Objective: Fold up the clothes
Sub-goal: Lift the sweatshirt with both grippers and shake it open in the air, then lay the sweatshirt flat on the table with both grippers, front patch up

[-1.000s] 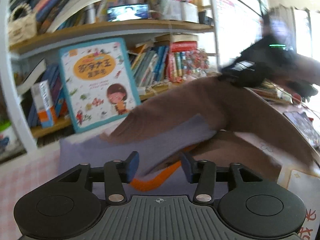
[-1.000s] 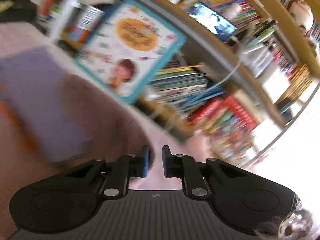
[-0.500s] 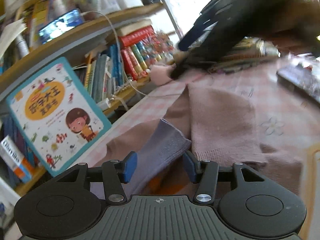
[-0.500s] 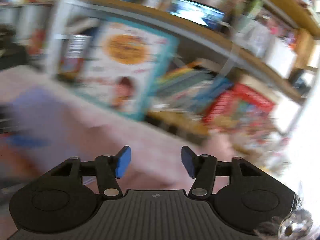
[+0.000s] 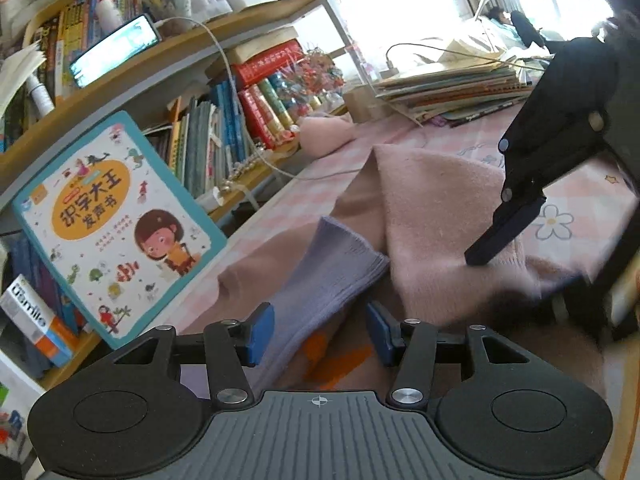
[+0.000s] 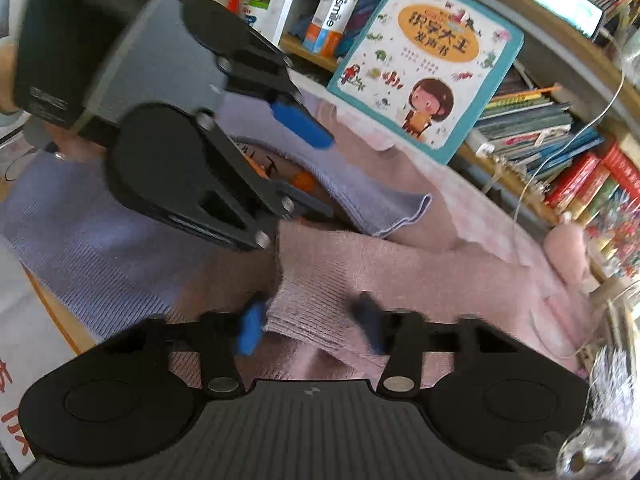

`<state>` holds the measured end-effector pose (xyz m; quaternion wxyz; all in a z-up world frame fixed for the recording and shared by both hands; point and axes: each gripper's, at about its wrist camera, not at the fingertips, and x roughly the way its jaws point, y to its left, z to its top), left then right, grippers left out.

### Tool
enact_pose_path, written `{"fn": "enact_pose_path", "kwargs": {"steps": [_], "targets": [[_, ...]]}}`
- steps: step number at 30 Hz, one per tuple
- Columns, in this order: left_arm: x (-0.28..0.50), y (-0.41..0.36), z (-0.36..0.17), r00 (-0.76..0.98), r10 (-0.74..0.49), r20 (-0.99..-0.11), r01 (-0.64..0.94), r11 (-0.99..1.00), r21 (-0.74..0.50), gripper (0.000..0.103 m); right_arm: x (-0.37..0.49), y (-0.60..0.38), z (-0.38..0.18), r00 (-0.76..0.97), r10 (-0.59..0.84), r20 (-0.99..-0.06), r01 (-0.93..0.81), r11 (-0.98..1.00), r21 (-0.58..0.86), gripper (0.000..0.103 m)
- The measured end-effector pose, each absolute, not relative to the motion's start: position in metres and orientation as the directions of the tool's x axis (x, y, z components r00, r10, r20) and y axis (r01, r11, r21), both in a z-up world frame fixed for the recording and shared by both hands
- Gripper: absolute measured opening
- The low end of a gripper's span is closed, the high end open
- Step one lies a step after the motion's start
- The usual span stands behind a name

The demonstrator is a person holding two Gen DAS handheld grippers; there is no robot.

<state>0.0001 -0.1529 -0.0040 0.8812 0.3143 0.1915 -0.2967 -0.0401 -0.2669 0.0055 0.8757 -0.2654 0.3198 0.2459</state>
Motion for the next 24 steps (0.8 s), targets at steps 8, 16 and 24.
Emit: {"fn": "enact_pose_path", "kwargs": {"steps": [8,16,24], "targets": [[0.006,-0.174,-0.008,0.751,-0.412,-0.515,0.650,0.599,0.468,0.052,-0.024,-0.350,0.077,0.870,0.005,-0.494,-0.211,0.907,-0.364,0.006],[0.011,-0.200,-0.017,0.781,-0.393,-0.485,0.621,0.572,0.536,0.052,0.010,-0.436,0.083,0.791,-0.554,-0.259,0.369,0.771,-0.519,0.035],[0.030,-0.189,-0.006,0.785,-0.382,-0.488,0.599,0.670,0.438,0.012,-0.038,-0.379,0.054,0.837,0.008,-0.547,-0.121,0.978,-0.171,0.045]]}}
